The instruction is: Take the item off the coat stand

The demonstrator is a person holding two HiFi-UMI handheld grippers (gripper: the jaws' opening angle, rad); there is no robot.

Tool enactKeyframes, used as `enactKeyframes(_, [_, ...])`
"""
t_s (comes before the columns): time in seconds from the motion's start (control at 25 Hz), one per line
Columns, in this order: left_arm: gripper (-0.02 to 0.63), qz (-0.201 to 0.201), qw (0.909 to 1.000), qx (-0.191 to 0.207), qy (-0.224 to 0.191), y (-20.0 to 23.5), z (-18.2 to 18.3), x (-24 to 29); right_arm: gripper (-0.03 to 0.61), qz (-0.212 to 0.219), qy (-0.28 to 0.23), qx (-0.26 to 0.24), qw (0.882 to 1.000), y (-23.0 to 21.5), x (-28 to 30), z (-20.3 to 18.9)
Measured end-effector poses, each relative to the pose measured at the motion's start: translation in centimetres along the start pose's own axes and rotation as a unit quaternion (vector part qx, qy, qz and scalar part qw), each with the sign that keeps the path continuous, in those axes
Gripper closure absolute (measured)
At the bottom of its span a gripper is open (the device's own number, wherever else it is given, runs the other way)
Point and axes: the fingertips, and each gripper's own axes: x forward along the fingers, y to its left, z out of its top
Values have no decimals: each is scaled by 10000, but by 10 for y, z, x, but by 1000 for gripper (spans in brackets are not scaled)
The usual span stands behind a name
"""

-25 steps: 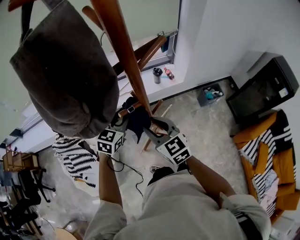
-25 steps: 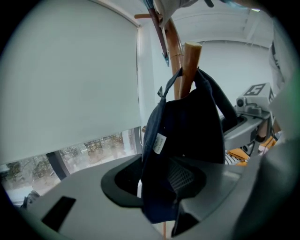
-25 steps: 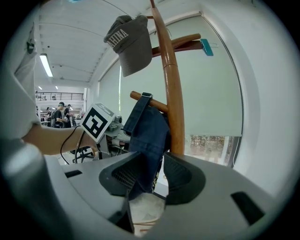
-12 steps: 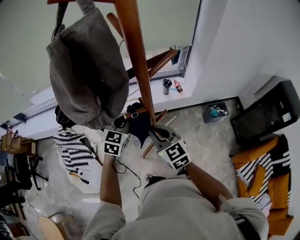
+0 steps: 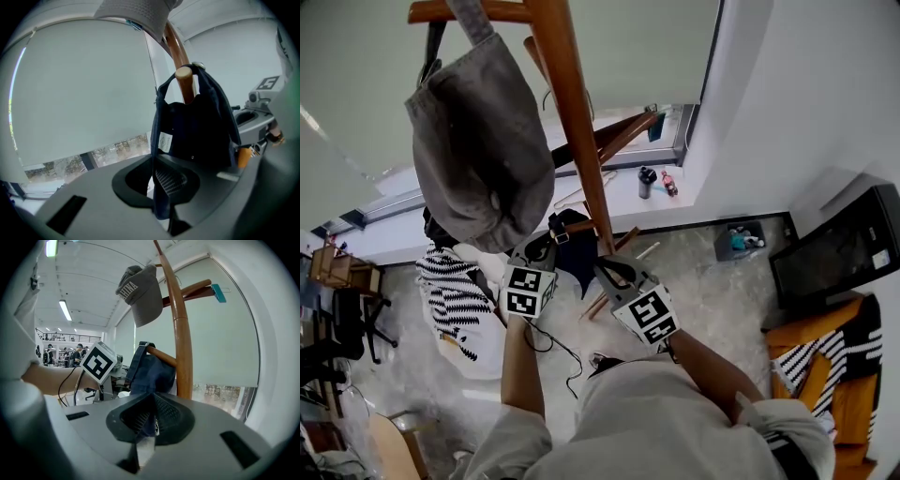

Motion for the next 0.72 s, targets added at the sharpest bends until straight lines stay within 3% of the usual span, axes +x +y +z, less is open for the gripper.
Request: enactKeyframes(0.72, [588,913,9955,-235,68,16,-5,-48,561,736,-269,-124,9969,21,9,12])
